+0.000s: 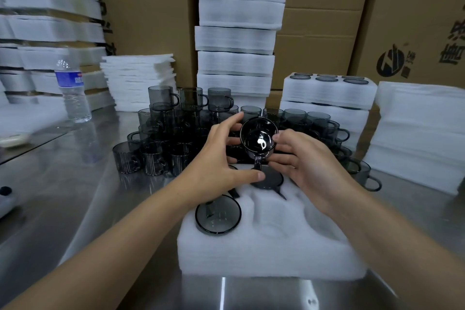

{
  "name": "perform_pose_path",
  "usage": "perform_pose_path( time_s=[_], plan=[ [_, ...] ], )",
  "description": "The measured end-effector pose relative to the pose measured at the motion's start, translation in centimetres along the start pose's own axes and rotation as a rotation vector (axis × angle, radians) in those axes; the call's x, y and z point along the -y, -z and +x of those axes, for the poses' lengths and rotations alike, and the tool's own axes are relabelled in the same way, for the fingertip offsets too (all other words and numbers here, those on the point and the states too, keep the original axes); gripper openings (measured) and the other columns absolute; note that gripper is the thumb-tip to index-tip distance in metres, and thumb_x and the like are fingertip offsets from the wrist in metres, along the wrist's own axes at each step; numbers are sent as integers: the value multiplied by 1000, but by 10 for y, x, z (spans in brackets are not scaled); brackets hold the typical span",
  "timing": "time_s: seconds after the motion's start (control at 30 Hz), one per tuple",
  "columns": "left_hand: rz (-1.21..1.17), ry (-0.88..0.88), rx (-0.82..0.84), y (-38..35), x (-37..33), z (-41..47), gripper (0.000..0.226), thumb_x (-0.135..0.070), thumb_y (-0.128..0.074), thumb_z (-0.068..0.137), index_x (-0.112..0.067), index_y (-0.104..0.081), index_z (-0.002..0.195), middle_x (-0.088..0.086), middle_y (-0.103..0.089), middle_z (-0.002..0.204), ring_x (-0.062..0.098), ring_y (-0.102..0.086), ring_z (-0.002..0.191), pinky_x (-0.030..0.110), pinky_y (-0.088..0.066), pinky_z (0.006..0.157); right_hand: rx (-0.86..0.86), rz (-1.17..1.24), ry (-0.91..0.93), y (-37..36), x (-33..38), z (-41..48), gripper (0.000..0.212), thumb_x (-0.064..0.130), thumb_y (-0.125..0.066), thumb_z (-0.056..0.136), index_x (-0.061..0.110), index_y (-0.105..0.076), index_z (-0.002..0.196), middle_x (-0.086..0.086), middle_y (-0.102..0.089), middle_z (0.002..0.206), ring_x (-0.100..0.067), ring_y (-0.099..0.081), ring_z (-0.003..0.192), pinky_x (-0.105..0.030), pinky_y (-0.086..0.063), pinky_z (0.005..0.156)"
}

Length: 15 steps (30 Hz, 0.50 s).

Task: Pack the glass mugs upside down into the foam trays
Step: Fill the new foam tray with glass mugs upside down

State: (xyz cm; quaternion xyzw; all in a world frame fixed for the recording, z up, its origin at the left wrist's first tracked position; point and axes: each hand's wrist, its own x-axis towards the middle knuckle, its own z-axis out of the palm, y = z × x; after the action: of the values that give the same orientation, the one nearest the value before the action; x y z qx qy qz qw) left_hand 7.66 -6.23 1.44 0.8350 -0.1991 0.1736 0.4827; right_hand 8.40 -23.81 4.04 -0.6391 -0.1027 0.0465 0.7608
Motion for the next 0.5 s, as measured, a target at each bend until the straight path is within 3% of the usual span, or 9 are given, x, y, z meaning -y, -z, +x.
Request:
perform_pose_path(
  time_s=[0.2, 0.5],
  plan=[
    [-18, 34, 15, 0, 0, 0, 101, -27, -86, 64, -48, -24, 140, -12, -37, 136, -4, -48, 115, 21, -48, 84, 18, 20, 10, 1, -1, 0, 18, 15, -60, 85, 10, -65, 102, -8, -72, 96, -15, -72, 78, -24, -52, 71],
    [-46, 46, 15, -1, 0, 0, 98, -24, -86, 66, -44, -26, 141, -14, -41, 134, -4, -56, 100, 19, -49, 82, 16, 7, -6, 1, -1, 1, 27, 19, -60, 85, 9, -63, 109, -12, -69, 106, -16, -70, 82, -24, -54, 74]
  ],
)
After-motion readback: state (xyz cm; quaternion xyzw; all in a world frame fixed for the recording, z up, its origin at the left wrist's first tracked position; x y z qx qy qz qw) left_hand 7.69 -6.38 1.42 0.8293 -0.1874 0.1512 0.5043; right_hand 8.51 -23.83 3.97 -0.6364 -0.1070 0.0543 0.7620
